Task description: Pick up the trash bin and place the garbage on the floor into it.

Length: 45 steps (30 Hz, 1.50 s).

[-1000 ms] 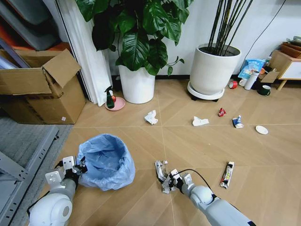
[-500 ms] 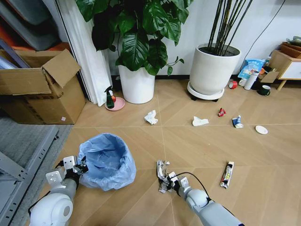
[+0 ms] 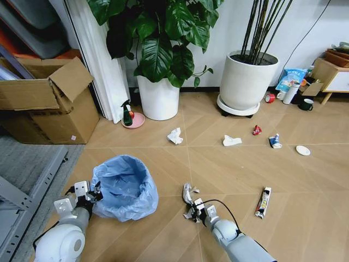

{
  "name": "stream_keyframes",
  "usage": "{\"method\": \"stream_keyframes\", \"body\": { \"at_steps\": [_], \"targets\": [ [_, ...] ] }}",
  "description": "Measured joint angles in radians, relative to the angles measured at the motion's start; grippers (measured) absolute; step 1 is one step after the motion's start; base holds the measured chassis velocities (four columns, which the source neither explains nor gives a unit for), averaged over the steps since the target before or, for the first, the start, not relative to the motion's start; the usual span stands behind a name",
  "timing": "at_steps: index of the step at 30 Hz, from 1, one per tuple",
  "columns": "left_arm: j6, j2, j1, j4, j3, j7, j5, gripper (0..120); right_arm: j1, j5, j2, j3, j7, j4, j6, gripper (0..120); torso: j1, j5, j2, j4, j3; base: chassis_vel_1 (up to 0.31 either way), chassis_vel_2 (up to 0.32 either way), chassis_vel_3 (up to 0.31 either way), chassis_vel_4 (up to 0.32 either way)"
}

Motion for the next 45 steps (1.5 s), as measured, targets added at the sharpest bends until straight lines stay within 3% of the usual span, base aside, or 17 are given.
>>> {"method": "stream_keyframes", "body": {
  "at_steps": [5,11,17,24,39,44,45],
  "targets": [
    [0.010,0.030,-0.009,0.008,0.014,-0.003,-0.019,0,-0.004,-0.051,-0.016,0.081,0.017,0.119,0.028,0,0.000,-0.0003,0.000,-0.0001,0.000,0.000,0.000,0.000,0.000],
    [0.043,0.086,-0.040,0.043,0.046,-0.017,-0.070,0,0.023,-0.026,-0.105,0.106,0.014,0.317,0.025,0,0.000,0.0000,0.000,-0.0002,0.000,0.000,0.000,0.000,0.000],
    [0.067,0.124,-0.105,0.091,0.106,-0.032,-0.119,0,0.117,0.135,-0.213,0.006,0.015,0.548,-0.048,0,0.000,0.0003,0.000,0.0001,0.000,0.000,0.000,0.000,0.000],
    [0.089,0.146,-0.189,0.144,0.175,-0.042,-0.166,0,0.227,0.273,-0.283,-0.128,0.022,0.698,-0.113,0,0.000,-0.0003,0.000,0.0000,0.000,0.000,0.000,0.000,0.000],
    [0.102,0.143,-0.273,0.183,0.245,-0.057,-0.186,0,0.262,0.317,-0.288,-0.339,0.044,0.735,-0.121,1,0.000,0.0000,0.000,-0.0001,0.000,0.000,0.000,0.000,0.000],
    [0.102,0.141,-0.277,0.184,0.243,-0.058,-0.187,0,0.282,0.279,-0.290,-0.377,0.058,0.712,-0.123,25,0.000,0.0000,0.000,0.0000,0.000,0.000,0.000,0.000,0.000],
    [0.102,0.141,-0.277,0.184,0.243,-0.058,-0.187,0,0.282,0.279,-0.290,-0.377,0.058,0.712,-0.123,25,0.000,0.0000,0.000,0.0000,0.000,0.000,0.000,0.000,0.000]
  ]
}}
